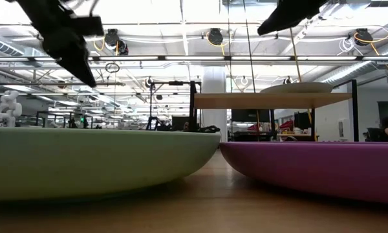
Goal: Place and stack plates onto a shelf
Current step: Put the pink plate on the shelf
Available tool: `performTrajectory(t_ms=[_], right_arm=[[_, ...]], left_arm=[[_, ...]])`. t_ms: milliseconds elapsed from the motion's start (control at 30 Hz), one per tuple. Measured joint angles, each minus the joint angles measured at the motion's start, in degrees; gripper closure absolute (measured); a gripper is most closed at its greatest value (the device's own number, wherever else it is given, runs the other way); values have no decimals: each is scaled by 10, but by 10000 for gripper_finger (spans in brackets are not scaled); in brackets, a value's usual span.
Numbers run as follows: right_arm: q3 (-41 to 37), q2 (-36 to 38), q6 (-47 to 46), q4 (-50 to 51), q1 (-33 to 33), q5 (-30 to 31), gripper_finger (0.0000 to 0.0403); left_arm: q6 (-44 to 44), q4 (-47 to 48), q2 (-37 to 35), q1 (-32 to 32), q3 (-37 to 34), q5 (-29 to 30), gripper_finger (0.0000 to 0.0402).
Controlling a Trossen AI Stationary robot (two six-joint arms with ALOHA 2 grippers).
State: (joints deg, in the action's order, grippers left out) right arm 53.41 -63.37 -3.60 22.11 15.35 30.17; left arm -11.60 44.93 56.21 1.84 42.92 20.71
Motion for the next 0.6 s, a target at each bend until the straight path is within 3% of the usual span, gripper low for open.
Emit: performTrajectory(t_ms=[133,467,600], right_arm=[[0,0,2,0,4,0,293],[0,0,4,4,9,0,293],[0,0,3,7,9,0,293]], left_arm=[[-39,-20,46,69,0,3,314],[-91,-26,150,133,0,-1,311],[-103,-12,198,148,0,-6,279]])
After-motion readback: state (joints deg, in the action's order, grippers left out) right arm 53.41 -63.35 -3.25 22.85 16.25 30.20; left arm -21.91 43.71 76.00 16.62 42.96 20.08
